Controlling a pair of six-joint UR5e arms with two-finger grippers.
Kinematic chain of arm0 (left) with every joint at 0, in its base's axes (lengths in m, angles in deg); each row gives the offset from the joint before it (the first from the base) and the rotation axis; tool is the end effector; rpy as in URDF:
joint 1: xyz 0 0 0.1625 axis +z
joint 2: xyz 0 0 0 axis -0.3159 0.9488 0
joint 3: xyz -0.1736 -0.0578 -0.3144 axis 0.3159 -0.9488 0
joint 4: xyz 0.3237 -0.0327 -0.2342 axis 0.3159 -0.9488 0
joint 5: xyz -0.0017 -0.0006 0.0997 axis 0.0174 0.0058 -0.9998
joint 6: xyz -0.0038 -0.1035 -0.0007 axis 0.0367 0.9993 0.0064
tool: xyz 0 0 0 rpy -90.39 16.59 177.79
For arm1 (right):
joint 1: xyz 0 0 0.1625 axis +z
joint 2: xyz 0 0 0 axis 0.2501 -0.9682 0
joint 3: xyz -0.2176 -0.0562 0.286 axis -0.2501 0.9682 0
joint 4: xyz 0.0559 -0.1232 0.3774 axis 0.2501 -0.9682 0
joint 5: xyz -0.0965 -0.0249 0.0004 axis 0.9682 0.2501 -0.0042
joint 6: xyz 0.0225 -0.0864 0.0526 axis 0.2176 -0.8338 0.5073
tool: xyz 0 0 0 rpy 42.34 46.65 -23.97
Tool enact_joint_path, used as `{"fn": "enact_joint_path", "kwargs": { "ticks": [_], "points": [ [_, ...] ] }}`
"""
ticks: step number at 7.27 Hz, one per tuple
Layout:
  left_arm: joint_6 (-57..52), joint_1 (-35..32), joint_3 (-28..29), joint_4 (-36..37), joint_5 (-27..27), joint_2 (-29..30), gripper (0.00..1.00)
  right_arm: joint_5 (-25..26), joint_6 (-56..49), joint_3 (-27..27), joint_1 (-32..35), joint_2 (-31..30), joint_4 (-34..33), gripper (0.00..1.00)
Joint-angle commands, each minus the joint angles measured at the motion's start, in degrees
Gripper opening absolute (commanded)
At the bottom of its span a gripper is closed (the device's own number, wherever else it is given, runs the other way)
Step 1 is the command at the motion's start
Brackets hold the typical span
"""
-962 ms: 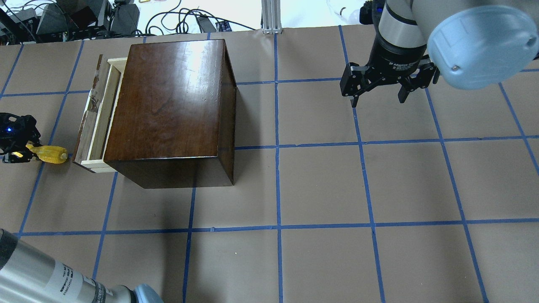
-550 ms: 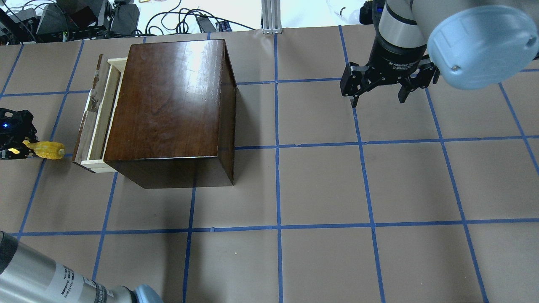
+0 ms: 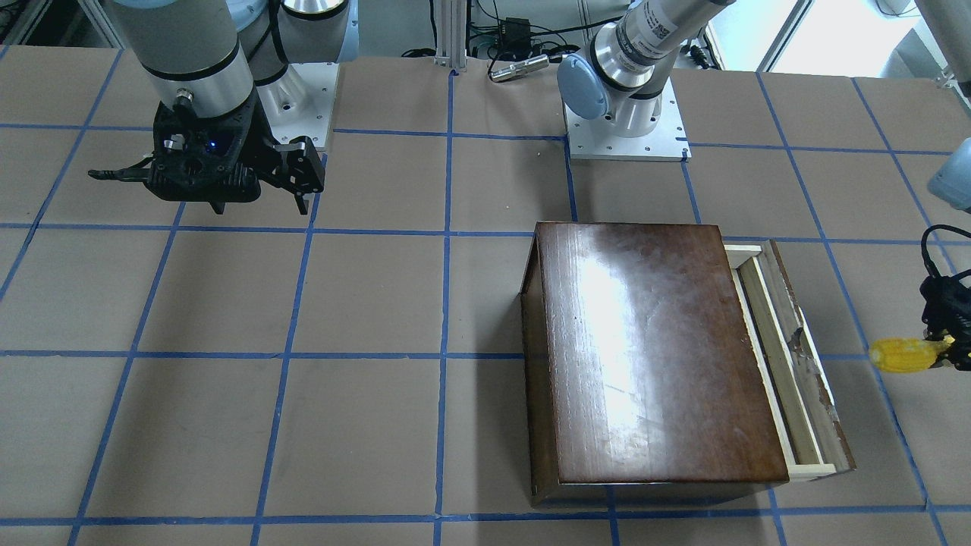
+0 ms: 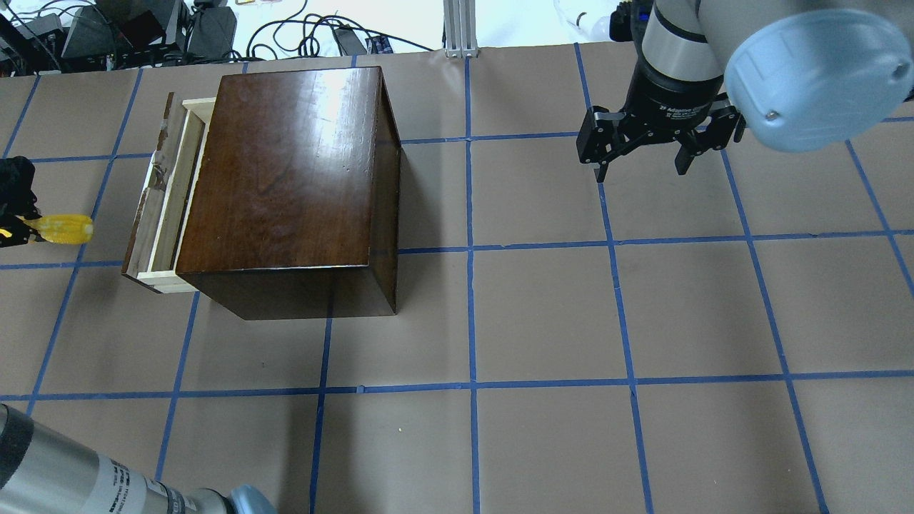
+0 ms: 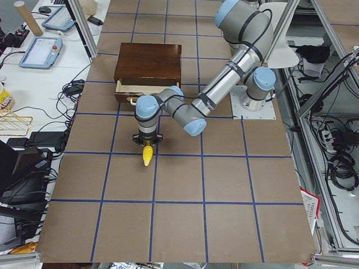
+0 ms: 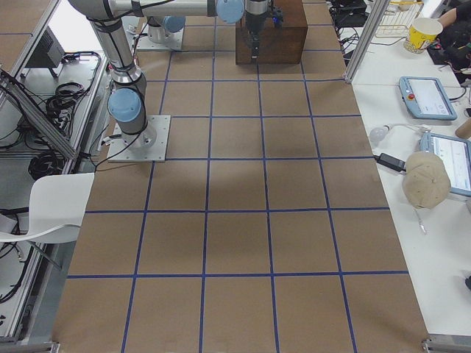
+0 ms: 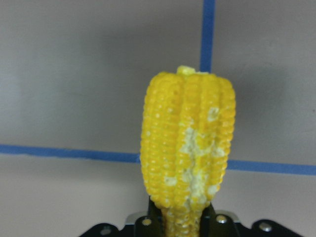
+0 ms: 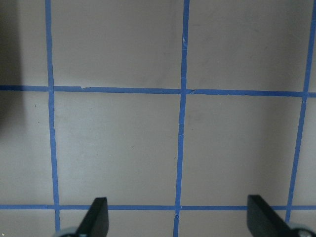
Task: Open drawer and put corn inside
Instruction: 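Lift the corn with the left gripper and carry it over the drawer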
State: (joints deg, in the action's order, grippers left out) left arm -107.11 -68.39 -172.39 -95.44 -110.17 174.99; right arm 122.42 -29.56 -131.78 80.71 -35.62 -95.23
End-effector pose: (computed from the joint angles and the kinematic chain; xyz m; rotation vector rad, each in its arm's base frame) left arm 0.2891 -0.5526 0.2397 1.9823 2.2518 -0.0414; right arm 0.1738 -0.4785 0.4038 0.0553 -3.1066 -0.0148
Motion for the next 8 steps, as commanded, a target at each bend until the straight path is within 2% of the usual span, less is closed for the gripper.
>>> {"fn": "enact_joint_path", "kwargs": {
  "ticks": [1, 5, 7, 8],
  "points": [
    [11.84, -3.01, 0.63, -5.63, 0.0, -5.91, 0.0, 0.0, 0.0, 0.0, 0.0, 0.0, 0.0, 1.0],
    [43.52, -10.74, 0.63, -12.07, -0.27, -13.75, 0.0, 0.0, 0.0, 0.0, 0.0, 0.0, 0.0, 1.0],
    [61.18, -13.82, 1.15, -16.71, -0.09, -15.08, 0.0, 0.0, 0.0, 0.0, 0.0, 0.0, 0.0, 1.0],
    [66.07, -14.18, 2.72, -18.66, -0.09, -14.56, 0.0, 0.0, 0.0, 0.0, 0.0, 0.0, 0.0, 1.0]
  ]
}}
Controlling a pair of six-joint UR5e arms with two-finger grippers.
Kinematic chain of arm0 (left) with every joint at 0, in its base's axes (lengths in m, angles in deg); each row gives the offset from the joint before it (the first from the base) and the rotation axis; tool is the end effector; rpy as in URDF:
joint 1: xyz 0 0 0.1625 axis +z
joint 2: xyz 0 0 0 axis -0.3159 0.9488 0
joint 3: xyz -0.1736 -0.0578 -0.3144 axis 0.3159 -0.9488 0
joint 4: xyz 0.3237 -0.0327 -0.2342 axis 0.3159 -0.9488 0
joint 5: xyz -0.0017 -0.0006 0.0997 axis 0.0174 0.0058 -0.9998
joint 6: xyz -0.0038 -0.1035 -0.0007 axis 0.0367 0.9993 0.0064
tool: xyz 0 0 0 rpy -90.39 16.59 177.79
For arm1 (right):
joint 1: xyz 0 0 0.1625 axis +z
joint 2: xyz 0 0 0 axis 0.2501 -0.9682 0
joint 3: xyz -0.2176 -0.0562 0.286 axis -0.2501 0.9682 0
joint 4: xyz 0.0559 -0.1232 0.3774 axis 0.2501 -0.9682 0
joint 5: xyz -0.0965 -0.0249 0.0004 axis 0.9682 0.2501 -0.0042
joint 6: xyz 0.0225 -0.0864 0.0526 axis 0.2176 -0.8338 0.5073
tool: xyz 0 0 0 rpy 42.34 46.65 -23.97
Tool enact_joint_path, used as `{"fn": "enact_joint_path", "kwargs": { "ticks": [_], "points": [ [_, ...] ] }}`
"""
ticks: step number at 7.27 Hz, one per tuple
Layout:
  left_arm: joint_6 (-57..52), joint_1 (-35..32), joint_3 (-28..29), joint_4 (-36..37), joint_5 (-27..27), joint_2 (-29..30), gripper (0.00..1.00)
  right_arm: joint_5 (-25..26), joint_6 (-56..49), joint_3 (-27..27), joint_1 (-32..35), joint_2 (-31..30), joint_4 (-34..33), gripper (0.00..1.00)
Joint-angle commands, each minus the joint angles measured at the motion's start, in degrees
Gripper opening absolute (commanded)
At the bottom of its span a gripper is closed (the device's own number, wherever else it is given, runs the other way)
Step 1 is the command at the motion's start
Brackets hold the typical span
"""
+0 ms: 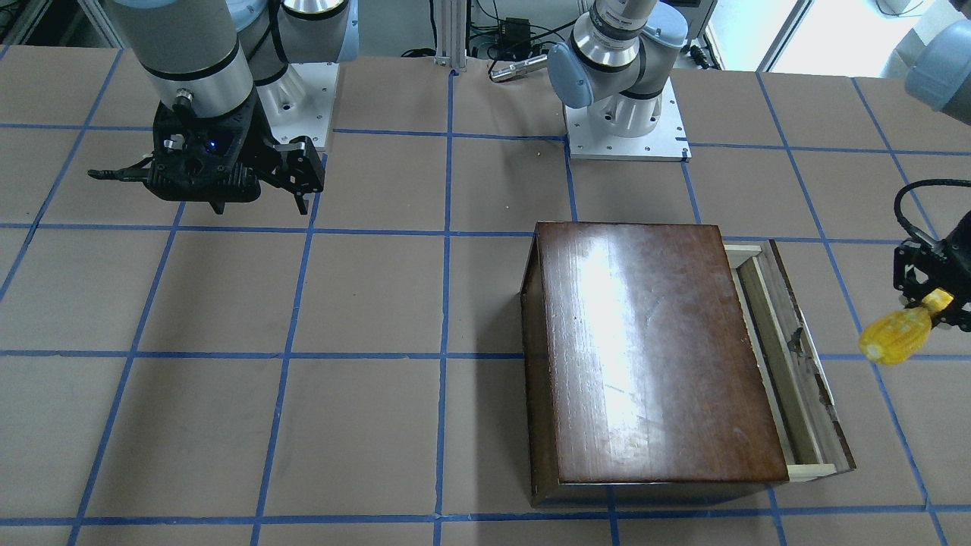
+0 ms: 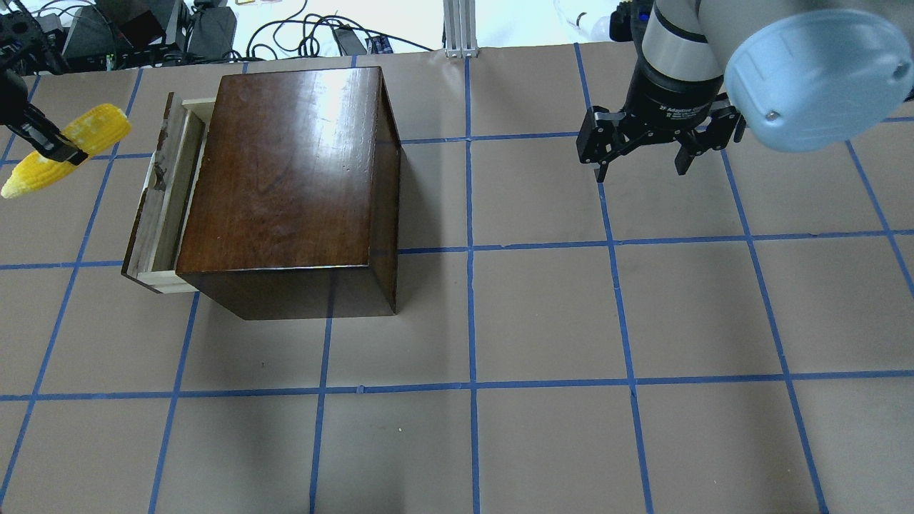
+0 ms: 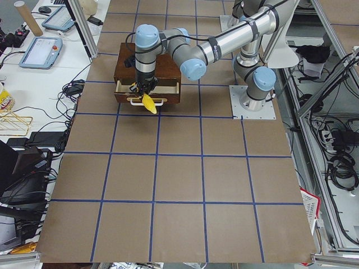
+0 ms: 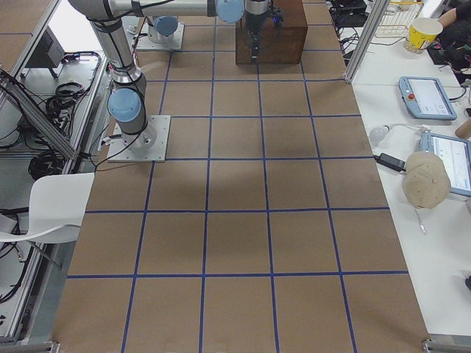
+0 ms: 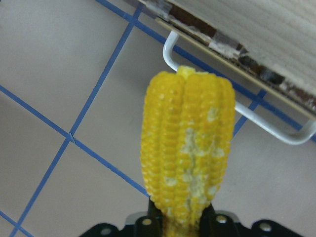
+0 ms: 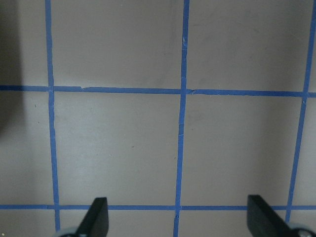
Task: Open drawer and put corn inside
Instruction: 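Lift the corn with the left gripper and carry it over the drawer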
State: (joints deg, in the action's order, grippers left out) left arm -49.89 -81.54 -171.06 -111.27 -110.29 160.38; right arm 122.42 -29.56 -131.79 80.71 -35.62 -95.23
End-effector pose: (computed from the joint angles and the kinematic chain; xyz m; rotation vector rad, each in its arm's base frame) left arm 0.1307 -0.5538 0.3682 1.0041 2.8643 -0.1575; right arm 0.1738 -0.4785 0.4037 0.0553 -3.1066 -0.0151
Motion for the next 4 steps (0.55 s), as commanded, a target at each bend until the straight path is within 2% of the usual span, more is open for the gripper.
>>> {"fn": "enact_joint_path", "kwargs": {
  "ticks": [1, 2, 4],
  "points": [
    [14.73, -1.3, 3.24, -6.07, 0.03, 0.14, 0.0, 0.0, 0.0, 0.0, 0.0, 0.0, 0.0, 1.0],
    [20.53, -2.34, 4.82, -9.15, -0.23, 0.14, 0.0, 0.0, 0.0, 0.0, 0.0, 0.0, 0.0, 1.0],
    [33.44, -4.89, 5.36, -9.88, -0.67, 0.23, 0.0, 0.0, 0.0, 0.0, 0.0, 0.0, 0.0, 1.0]
  ]
}}
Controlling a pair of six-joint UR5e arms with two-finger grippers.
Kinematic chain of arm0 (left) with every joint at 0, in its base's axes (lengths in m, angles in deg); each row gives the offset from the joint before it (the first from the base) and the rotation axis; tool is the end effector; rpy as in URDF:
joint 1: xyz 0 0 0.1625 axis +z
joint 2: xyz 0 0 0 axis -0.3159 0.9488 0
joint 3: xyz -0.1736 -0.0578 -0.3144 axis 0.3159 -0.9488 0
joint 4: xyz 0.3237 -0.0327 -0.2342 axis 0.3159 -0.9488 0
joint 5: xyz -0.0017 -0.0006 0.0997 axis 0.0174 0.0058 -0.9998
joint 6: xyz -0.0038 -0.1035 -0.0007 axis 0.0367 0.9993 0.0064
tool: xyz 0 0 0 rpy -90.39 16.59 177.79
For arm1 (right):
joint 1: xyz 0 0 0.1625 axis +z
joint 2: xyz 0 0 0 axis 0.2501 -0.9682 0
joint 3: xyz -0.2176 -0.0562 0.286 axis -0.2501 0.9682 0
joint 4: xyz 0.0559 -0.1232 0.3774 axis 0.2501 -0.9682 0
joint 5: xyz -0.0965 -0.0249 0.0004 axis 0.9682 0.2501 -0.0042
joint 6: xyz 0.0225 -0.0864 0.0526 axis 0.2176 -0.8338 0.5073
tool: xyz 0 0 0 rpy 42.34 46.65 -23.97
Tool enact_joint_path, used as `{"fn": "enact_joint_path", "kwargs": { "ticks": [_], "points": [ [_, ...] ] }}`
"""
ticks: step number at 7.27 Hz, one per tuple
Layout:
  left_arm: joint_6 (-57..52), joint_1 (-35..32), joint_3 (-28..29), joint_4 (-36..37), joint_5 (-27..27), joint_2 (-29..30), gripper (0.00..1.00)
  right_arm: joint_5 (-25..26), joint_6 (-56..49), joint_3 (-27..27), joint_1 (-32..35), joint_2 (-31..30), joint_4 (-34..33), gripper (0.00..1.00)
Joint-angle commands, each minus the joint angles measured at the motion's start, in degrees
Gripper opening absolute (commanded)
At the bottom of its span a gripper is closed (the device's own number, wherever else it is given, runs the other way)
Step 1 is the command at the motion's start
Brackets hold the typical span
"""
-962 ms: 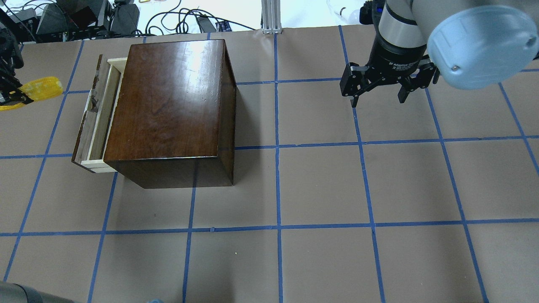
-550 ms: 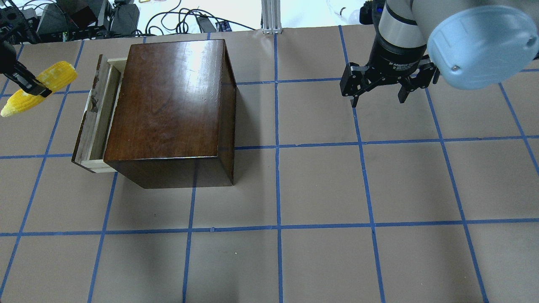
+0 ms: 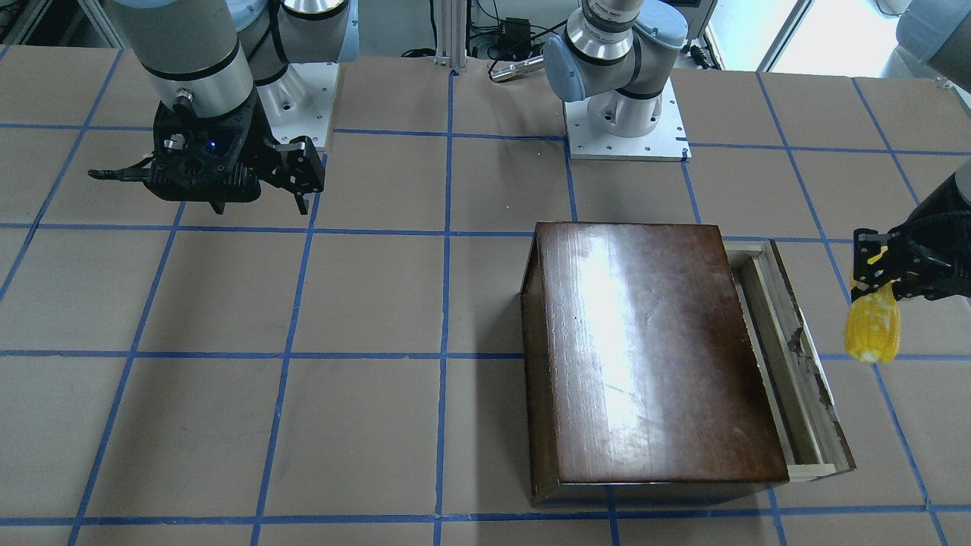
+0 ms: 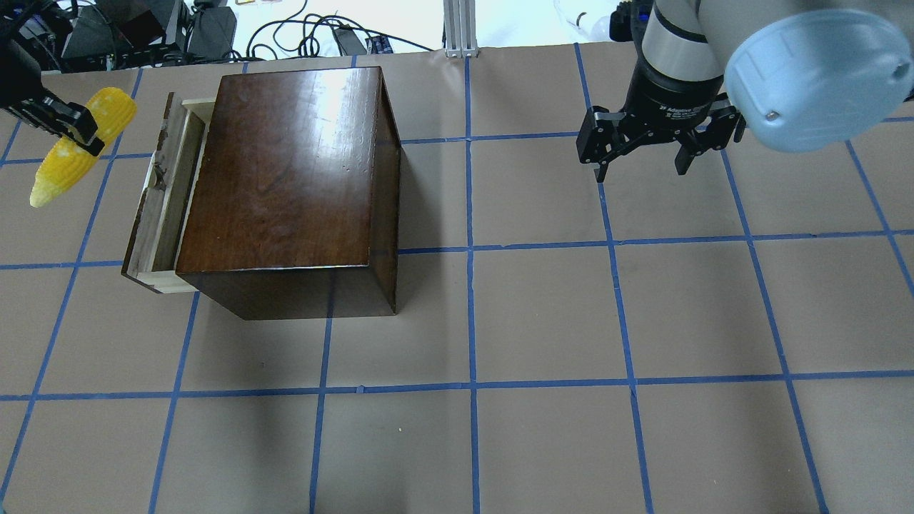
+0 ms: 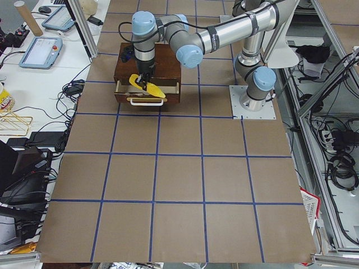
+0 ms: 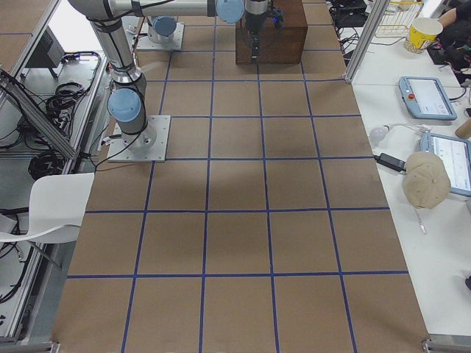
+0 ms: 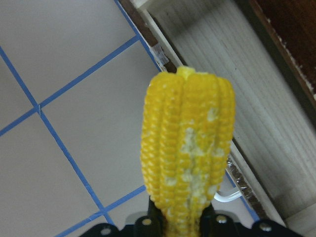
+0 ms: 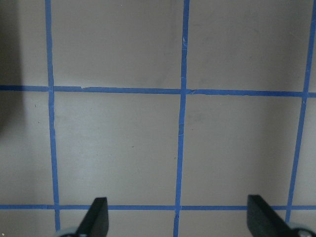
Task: Open drawer and put corn inside
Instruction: 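Lower the corn into the open drawer and open the left gripper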
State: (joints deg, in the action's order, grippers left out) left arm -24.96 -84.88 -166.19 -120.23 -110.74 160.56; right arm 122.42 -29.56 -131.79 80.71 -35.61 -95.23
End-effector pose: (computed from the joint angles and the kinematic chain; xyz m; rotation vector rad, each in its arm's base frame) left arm 0.0983 -0.5585 0.3905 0.4587 3.0651 -0.0901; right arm 0.1738 -0.4786 0.4036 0.0553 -3.1066 -0.0154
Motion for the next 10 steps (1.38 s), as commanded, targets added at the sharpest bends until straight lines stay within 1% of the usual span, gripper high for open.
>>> {"fn": "enact_joint_path", "kwargs": {
  "ticks": [1, 3, 5, 7, 8, 9, 10],
  "points": [
    [13.88, -2.69, 0.59, -0.92, -0.05, 0.22, 0.0, 0.0, 0.0, 0.0, 0.0, 0.0, 0.0, 1.0],
    [22.86, -3.75, 0.15, -0.92, -0.05, 1.45, 0.0, 0.0, 0.0, 0.0, 0.0, 0.0, 0.0, 1.0],
    [23.87, -3.85, -1.86, -0.84, 1.0, 1.89, 0.0, 0.0, 0.0, 0.0, 0.0, 0.0, 0.0, 1.0],
    [23.96, -4.37, -2.31, -0.83, 0.75, 1.98, 0.0, 0.0, 0.0, 0.0, 0.0, 0.0, 0.0, 1.0],
    [23.96, -4.89, -2.4, -0.31, 0.48, 2.07, 0.16, 0.0, 0.0, 0.0, 0.0, 0.0, 0.0, 1.0],
    [23.78, -4.9, -2.4, -0.13, 0.57, 2.07, 0.45, 0.0, 0.0, 0.0, 0.0, 0.0, 0.0, 1.0],
    [23.43, -4.9, -2.49, -0.04, 0.65, 2.07, 0.8, 0.0, 0.0, 0.0, 0.0, 0.0, 0.0, 1.0]
  ]
}}
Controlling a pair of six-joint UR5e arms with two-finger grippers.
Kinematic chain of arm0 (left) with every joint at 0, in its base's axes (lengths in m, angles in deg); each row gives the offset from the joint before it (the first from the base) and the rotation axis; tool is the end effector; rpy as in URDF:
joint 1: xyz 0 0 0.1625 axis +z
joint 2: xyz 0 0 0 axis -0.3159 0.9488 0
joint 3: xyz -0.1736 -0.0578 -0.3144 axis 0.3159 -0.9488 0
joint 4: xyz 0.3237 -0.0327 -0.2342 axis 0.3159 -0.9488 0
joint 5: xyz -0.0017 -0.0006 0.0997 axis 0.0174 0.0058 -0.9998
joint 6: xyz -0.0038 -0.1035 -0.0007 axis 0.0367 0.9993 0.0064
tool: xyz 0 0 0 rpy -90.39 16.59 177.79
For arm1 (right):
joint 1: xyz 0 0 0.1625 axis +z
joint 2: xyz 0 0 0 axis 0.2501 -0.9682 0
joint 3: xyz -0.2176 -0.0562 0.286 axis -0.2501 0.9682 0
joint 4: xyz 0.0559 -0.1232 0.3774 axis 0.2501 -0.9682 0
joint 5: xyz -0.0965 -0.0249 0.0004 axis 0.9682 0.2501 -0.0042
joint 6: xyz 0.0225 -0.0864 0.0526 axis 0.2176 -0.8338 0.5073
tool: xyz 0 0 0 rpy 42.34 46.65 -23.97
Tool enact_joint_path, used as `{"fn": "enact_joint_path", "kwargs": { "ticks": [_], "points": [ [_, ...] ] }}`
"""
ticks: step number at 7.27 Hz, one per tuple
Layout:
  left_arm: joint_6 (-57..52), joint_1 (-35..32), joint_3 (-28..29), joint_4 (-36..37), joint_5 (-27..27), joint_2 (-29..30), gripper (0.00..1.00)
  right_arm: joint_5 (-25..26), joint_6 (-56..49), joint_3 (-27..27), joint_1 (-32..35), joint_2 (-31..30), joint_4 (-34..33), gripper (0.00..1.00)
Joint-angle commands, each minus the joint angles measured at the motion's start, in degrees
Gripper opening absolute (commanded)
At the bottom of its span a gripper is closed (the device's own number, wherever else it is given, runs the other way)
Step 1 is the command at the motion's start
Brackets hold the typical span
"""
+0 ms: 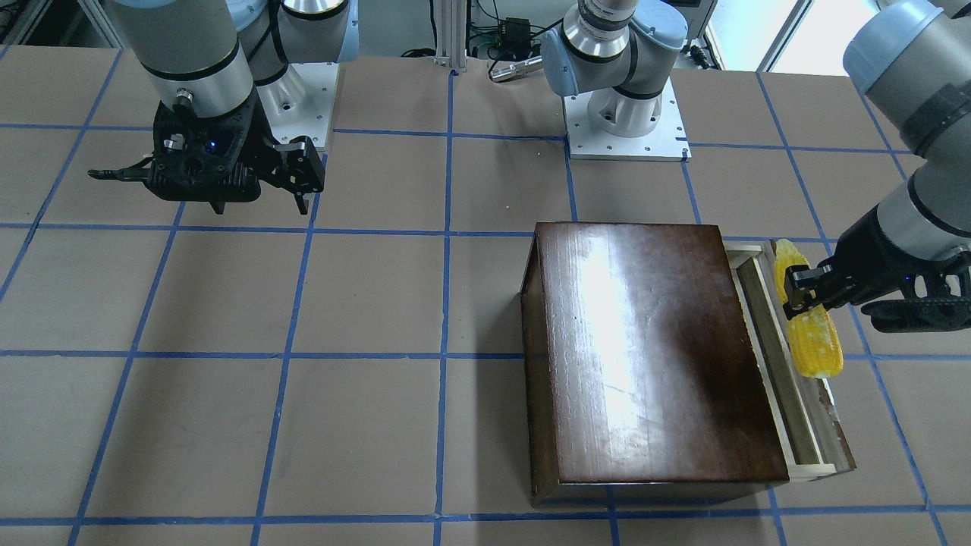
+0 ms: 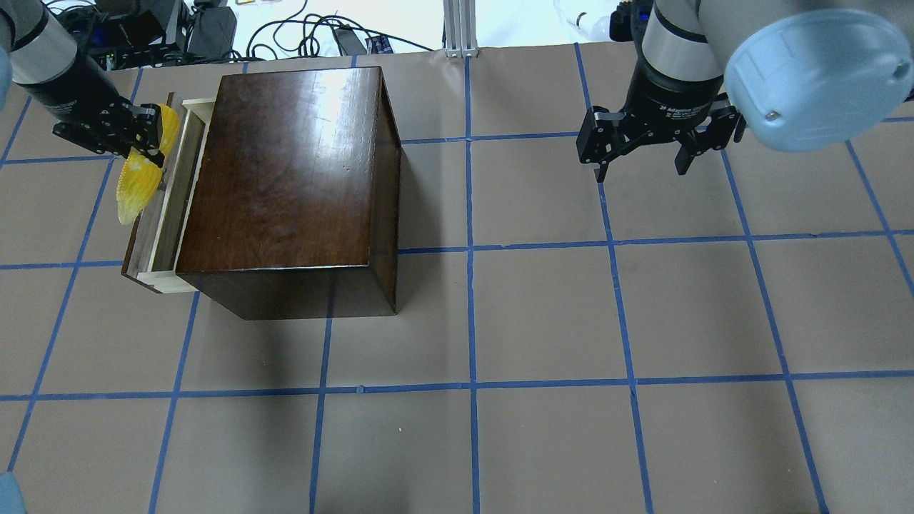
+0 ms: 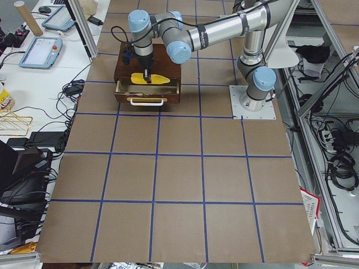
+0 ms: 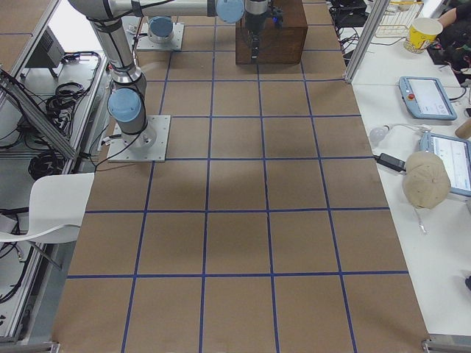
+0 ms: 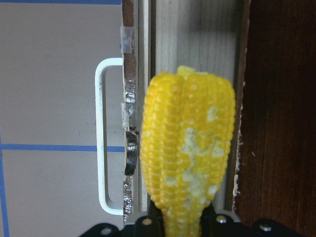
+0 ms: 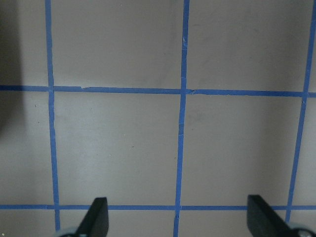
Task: Open drawer and put corn inside
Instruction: 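Lower the corn into the open drawer and open the left gripper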
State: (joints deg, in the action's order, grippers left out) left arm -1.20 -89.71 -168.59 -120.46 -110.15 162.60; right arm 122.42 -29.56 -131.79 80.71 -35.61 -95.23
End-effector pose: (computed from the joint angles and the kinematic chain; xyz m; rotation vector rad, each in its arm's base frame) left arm 0.0501 -0.5659 0.3504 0.0519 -3.1318 -0.0127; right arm 0.1738 -0.4786 0.4036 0.0553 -3.1066 -0.0154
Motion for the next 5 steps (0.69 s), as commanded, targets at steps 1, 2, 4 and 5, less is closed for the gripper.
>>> {"fn": "enact_joint_path", "kwargs": {
  "ticks": [1, 2, 4, 5],
  "points": [
    [-0.33, 0.01, -0.09, 0.19, 0.23, 0.03, 0.84, 0.0, 0.0, 0.0, 0.0, 0.0, 0.0, 1.0],
    [-0.33, 0.01, -0.09, 0.19, 0.41, 0.03, 0.84, 0.0, 0.0, 0.0, 0.0, 0.0, 0.0, 1.0],
    [-0.5, 0.01, -0.01, 0.19, 0.5, 0.03, 0.85, 0.0, 0.0, 0.0, 0.0, 0.0, 0.0, 1.0],
    [-0.5, 0.01, 0.17, 0.19, 0.5, -0.06, 0.85, 0.0, 0.0, 0.0, 0.0, 0.0, 0.0, 1.0]
  ]
}}
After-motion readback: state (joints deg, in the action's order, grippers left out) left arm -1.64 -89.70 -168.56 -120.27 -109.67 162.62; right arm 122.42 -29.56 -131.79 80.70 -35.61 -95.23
